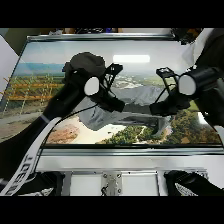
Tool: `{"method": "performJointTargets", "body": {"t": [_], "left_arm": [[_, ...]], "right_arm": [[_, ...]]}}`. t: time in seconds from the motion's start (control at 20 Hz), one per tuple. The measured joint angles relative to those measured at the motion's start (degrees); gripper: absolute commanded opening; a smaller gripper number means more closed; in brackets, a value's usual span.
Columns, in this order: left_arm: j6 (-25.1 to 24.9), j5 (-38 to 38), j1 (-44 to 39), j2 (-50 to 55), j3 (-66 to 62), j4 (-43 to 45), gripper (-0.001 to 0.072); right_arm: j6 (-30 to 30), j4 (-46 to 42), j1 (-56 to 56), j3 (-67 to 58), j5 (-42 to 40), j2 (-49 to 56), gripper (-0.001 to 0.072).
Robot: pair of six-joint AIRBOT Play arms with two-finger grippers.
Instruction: Fold the clothes and pants, and hang the long-sleeved shirts on hangers.
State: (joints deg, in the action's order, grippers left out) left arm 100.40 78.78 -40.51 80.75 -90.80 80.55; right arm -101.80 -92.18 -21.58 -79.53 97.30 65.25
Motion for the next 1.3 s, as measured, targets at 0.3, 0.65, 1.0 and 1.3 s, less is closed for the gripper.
{"method": "performJointTargets", "body": {"t": [0.3,0.65,1.0,1.3], "left_arm": [[1.81,6.86,-9.68,-15.74,-0.07,0.59,0.0014],[3.54,5.66,-10.47,-10.97,-0.44,5.90,0.0014],[5.07,-2.19,-2.99,-6.47,14.25,1.29,0.0015],[5.42,-7.89,-2.34,-9.97,23.80,-3.08,0.0358]], "right_arm": [[-5.38,3.39,0.00,-1.55,6.71,-13.18,0.0024],[-8.85,3.28,0.02,-1.70,0.96,-13.11,0.0024],[-9.49,1.01,-2.62,3.32,-5.35,-4.85,0.0024],[-11.74,-0.31,-6.54,8.52,-6.93,-3.72,0.0033]]}}
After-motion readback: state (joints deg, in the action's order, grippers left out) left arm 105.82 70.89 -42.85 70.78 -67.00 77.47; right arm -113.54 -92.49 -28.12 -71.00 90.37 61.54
